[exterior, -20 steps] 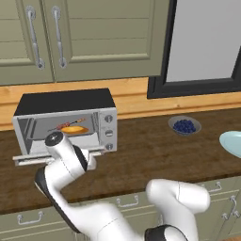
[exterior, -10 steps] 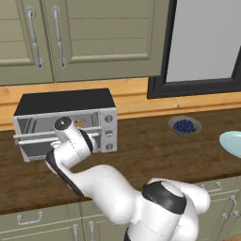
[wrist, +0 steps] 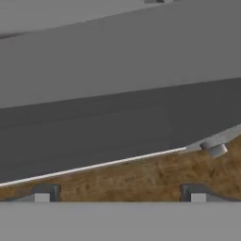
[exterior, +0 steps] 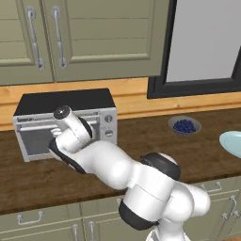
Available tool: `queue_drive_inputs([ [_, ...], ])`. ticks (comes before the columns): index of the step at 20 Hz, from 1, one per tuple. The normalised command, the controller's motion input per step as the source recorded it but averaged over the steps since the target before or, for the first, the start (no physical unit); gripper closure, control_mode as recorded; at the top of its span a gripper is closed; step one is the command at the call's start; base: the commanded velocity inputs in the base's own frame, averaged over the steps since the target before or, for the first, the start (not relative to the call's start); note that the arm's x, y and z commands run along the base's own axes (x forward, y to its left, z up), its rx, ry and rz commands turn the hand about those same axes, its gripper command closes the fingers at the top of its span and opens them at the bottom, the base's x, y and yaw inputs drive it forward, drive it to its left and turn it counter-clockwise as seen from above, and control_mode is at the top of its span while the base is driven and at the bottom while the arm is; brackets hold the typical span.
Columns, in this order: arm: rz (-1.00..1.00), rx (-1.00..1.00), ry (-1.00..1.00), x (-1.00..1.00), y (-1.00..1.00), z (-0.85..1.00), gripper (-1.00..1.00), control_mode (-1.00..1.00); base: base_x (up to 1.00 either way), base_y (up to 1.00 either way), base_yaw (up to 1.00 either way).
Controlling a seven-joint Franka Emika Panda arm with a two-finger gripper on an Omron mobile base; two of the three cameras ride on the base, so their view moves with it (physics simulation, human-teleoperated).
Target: Pick up the kebab skewer and baguette bread, and place them inside the toaster oven. Close the toaster oven door and start by setting the timer.
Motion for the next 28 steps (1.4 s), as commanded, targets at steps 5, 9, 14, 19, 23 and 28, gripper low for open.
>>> queue_drive_inputs([
  [5, -0.04, 0.0, -0.24, 0.48, 0.0, -0.05, -1.0, -1.0, 0.0, 0.0, 0.0],
  [9, -0.05, 0.0, -0.23, 0.57, 0.0, -0.03, -1.0, -1.0, 0.0, 0.0, 0.0],
  [14, -0.05, 0.0, -0.19, 0.36, 0.0, -0.17, -1.0, -1.0, 0.0, 0.0, 0.0],
  [19, 0.0, 0.0, -0.08, -0.32, -0.18, 0.0, -1.0, -1.0, 0.0, 0.0, 0.0],
  [23, 0.0, 0.0, -0.06, -0.61, -0.21, 0.11, -1.0, -1.0, 0.0, 0.0, 0.0],
  [28, 0.0, 0.0, -0.05, -0.67, -0.38, 0.05, -1.0, -1.0, 0.0, 0.0, 0.0],
])
